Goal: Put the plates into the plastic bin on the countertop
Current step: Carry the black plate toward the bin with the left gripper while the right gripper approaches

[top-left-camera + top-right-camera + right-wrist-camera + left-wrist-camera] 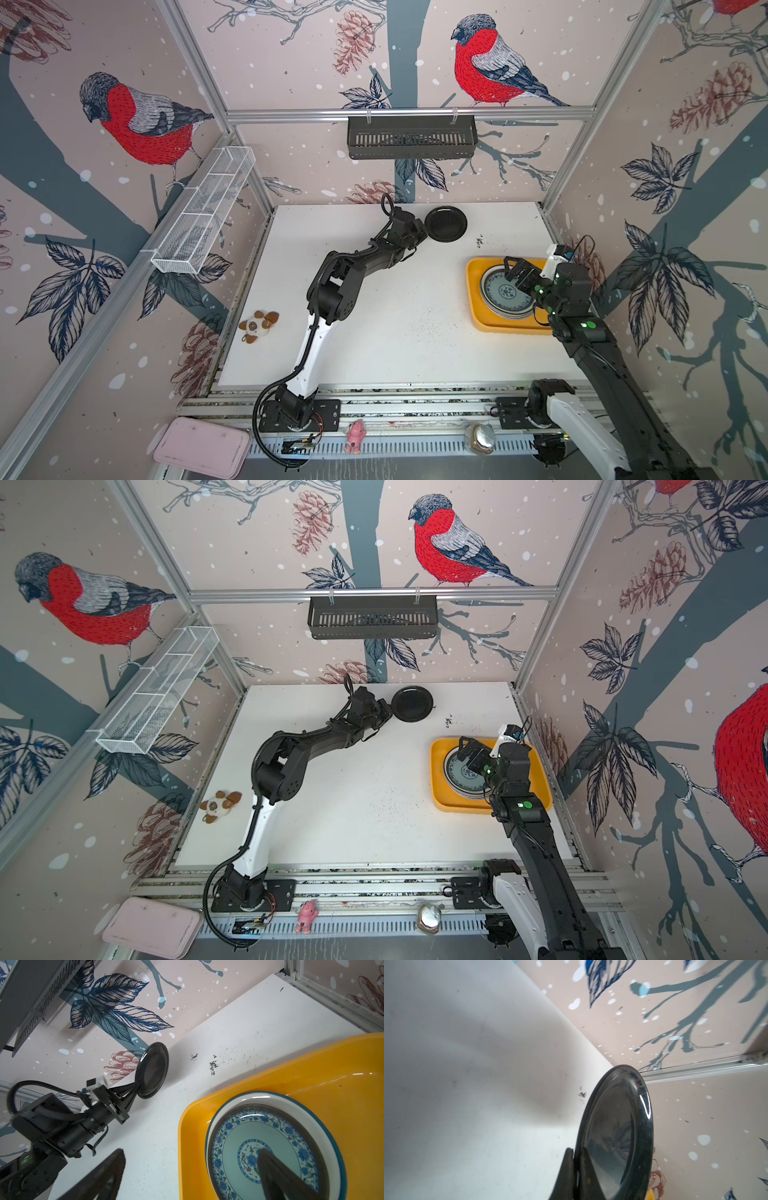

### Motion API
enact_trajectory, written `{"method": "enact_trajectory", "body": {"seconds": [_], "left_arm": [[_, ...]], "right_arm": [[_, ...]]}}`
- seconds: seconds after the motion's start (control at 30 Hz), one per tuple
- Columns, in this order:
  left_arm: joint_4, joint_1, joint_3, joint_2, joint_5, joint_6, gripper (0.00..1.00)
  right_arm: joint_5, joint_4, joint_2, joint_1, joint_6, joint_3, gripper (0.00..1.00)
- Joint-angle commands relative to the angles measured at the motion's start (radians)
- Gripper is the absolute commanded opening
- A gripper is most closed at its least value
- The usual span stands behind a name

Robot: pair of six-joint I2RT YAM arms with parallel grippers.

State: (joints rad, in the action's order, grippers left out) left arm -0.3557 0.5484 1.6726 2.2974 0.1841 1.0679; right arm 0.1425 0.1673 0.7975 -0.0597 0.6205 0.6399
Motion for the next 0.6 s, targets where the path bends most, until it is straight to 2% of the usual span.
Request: {"method": "enact_trajectory", "body": {"seconds": [0.0,0.07,0.27,0.57], "left_arm": [[-0.05,-0.009,-0.06,-0.069,0.086,-0.043,0.0],[-0.056,-0.012,-0.1,-0.105,0.152,-0.049,0.0],[-0.048,-0.009,-0.234,-0.23,0.249,-0.094,0.0],[-0.061,0.021,-0.357,-0.346,0.297,-0.141,0.0]], "right_arm": [[0.038,-0.063,0.023,-0.01,-0.034,0.02,1.0],[0.052,-0.073,0.042,-0.018,-0.036,0.03,0.99],[0.048,-0.103,0.092,-0.075,-0.025,0.044,0.98],[0.088,-0.17,0.186,-0.114,0.017,0.046,0.87]]}}
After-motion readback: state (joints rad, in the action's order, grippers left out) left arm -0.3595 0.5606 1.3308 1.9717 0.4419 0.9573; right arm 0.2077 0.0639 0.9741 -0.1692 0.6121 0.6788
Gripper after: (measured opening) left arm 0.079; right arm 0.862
